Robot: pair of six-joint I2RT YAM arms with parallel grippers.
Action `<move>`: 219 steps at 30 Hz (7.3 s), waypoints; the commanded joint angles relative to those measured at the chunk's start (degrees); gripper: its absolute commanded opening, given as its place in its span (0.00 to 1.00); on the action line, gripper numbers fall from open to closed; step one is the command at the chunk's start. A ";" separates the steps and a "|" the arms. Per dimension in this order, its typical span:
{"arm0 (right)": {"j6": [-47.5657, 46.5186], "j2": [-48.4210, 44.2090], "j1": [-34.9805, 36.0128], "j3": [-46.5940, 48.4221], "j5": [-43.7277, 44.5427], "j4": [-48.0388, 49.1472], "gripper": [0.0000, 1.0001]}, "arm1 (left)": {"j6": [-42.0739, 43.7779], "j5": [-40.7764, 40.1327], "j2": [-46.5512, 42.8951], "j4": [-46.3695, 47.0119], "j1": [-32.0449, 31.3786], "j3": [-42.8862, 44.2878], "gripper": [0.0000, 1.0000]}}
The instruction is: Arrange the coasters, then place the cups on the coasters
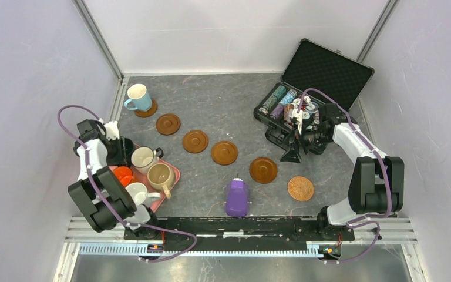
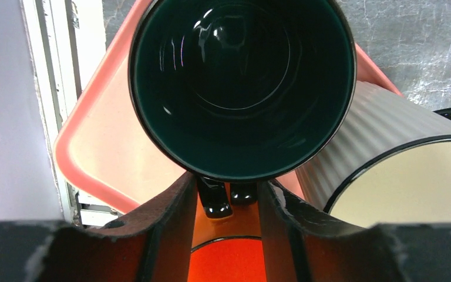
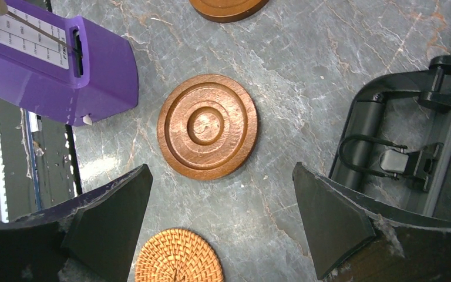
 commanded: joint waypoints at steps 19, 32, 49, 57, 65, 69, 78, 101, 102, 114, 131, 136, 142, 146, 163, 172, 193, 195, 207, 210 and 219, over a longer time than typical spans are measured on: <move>-1.77 -0.40 -1.71 -0.24 -1.41 -1.12 0.98 | -0.37 -2.13 -5.35 2.27 -4.97 -1.00 0.52; -1.89 0.06 -1.94 -0.17 -1.36 -1.22 0.98 | -2.04 -2.09 -0.43 4.18 -5.05 -2.75 0.41; -1.85 0.31 -2.06 -0.22 -1.04 -1.31 0.98 | -3.42 -2.73 4.04 8.25 -5.06 -3.98 0.39; -2.04 0.41 -2.12 -0.38 -1.09 -1.41 0.98 | -3.65 -2.86 1.89 8.38 -4.48 -4.96 0.20; -2.02 0.36 -2.21 -0.46 -1.38 -1.51 0.98 | -3.36 -1.88 -2.48 8.21 -4.52 -5.09 0.02; -2.20 0.52 -2.21 -0.42 -1.58 -1.65 0.98 | -2.89 -0.78 -6.46 9.47 -4.51 -5.05 0.02; -2.64 0.90 -2.21 -0.27 -1.75 -1.88 0.98 | -0.50 2.41 -10.00 9.85 -4.52 -2.72 0.02; -1.50 -0.23 -2.77 1.68 -2.91 -3.62 0.98 | 19.83 26.09 0.07 -7.53 -6.44 17.23 0.02; -1.55 0.00 -2.94 1.57 -3.81 -3.68 0.98 | 20.75 26.34 0.68 -7.57 -7.12 17.84 0.02; -8.29 4.30 -5.98 3.41 -7.38 -10.03 0.98 | 23.90 28.10 13.35 -6.96 -12.53 27.72 0.02; 11.66 -3.82 -6.16 -2.48 3.10 10.07 0.98 | 27.94 25.42 24.12 -1.24 -17.53 29.77 0.04; 11.59 -3.78 -6.16 -2.49 3.50 10.20 0.98 | 28.18 24.76 26.38 0.28 -18.17 30.29 0.05; 11.31 -3.57 -6.16 -2.66 3.45 9.94 0.98 | 29.15 23.11 28.14 2.02 -18.59 29.76 0.07; 10.90 -2.98 -6.16 -2.66 2.97 9.53 0.98 | 30.00 23.01 28.99 2.54 -18.58 29.48 0.10; 9.57 -1.07 -6.16 -2.33 2.44 8.38 0.98 | 33.40 24.40 29.93 3.42 -19.63 27.73 0.13; 9.29 -0.95 -6.16 -2.09 2.31 8.14 0.98 | 34.65 24.13 31.46 1.03 -19.63 28.68 0.18; 8.93 -2.00 -6.16 -2.27 2.58 7.92 0.98 | 26.48 21.06 22.19 -1.60 -18.16 31.84 0.86; 8.94 -2.34 -6.16 -2.31 2.62 7.92 0.98 | 25.46 21.10 19.25 -2.07 -17.97 31.33 0.97; 8.41 -4.12 -6.16 -3.58 3.63 8.99 0.98 | 11.51 17.31 -3.41 1.88 -13.41 19.10 1.00; 8.15 -3.93 -6.14 -3.54 3.37 8.86 0.98 | 24.67 22.79 -3.64 -14.37 -9.59 20.93 1.00; 8.14 -3.78 -5.99 -2.92 2.40 8.15 0.98 | 67.27 20.50 3.43 -40.95 8.59 23.26 0.95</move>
